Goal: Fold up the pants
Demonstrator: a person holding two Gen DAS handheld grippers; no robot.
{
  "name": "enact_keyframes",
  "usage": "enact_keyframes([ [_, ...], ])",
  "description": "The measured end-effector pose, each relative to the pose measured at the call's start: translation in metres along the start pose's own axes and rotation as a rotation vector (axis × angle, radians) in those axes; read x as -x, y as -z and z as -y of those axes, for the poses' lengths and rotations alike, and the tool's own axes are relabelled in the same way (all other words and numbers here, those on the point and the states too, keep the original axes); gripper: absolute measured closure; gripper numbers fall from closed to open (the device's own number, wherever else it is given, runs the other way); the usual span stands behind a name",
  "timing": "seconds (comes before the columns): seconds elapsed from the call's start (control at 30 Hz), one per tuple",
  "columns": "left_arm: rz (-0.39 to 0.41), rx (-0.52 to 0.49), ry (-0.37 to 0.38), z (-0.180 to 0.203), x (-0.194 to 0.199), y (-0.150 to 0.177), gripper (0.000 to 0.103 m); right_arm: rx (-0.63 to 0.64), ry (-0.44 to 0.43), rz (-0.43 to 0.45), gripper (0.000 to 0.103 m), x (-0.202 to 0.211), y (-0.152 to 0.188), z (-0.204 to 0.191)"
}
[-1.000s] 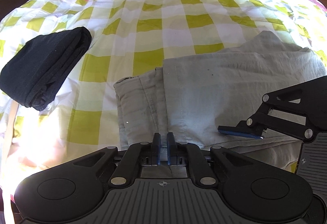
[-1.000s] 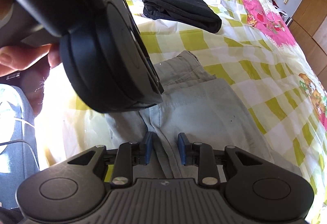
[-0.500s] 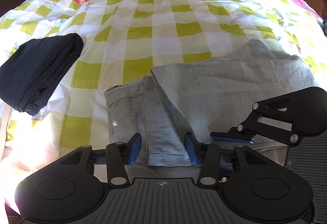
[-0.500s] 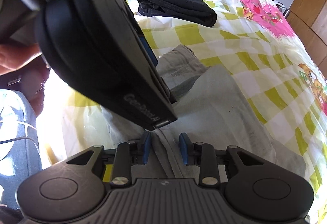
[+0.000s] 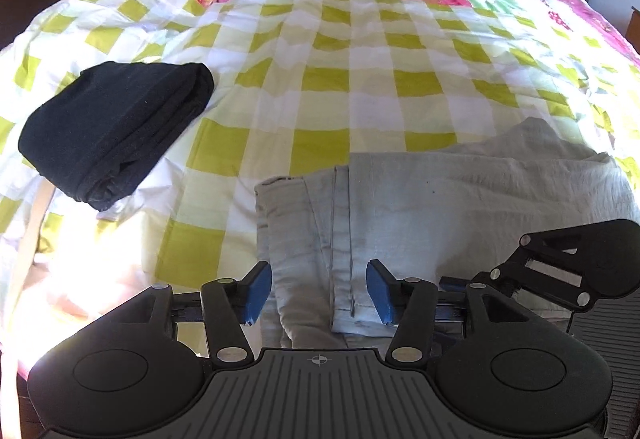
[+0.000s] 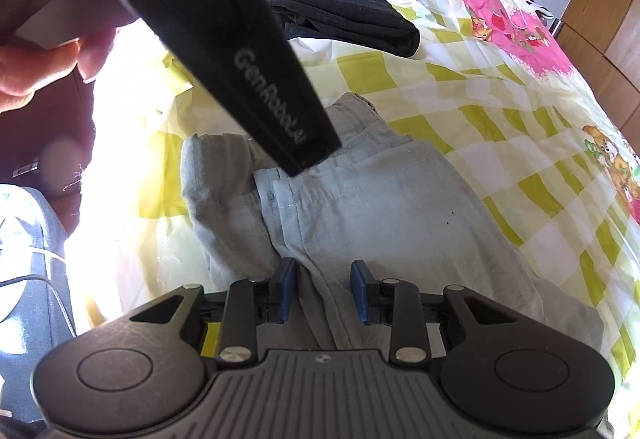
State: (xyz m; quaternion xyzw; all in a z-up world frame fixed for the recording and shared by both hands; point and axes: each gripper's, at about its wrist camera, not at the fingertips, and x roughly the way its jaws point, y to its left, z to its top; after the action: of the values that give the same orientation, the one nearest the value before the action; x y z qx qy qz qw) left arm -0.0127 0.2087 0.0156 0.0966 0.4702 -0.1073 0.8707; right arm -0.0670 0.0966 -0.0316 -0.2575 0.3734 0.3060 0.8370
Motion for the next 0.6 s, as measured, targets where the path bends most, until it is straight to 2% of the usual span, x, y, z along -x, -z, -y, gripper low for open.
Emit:
enact_keyframes([
  [0.13,-0.029,-0.133,-0.027,0.022,-0.025,0.0,0.052,-0.008,-0.005,-0.006,0.06,0.001,-0.001,0.002],
  [0.23,-0.116,-0.129,-0.036,0.025,-0.046,0.0,0.05,-0.011,-0.004,-0.013,0.06,0.001,0.0,0.002],
  [0.27,-0.119,-0.124,-0.035,0.026,-0.046,-0.001,0.053,-0.014,-0.004,-0.011,0.06,0.001,0.0,0.002],
  [0.3,-0.123,-0.127,-0.034,0.028,-0.044,-0.003,0.06,-0.014,-0.002,-0.007,0.06,0.002,0.0,0.001],
  [0.33,-0.129,-0.141,-0.027,0.031,-0.042,-0.004,0.071,-0.008,0.0,-0.003,0.06,0.002,0.001,0.001],
  [0.37,-0.135,-0.149,-0.017,0.034,-0.04,-0.005,0.076,0.001,0.003,0.001,0.06,0.002,0.001,0.0],
  [0.43,-0.159,-0.153,-0.033,0.036,-0.043,-0.006,0.078,0.012,0.002,0.003,0.06,0.001,0.003,0.0],
  [0.5,-0.18,-0.111,-0.027,0.03,-0.046,-0.006,0.078,0.021,-0.004,0.005,0.06,0.001,0.003,0.0],
  [0.6,-0.185,-0.106,-0.028,0.03,-0.044,-0.006,0.08,0.028,-0.01,0.006,0.06,-0.001,0.005,0.001],
])
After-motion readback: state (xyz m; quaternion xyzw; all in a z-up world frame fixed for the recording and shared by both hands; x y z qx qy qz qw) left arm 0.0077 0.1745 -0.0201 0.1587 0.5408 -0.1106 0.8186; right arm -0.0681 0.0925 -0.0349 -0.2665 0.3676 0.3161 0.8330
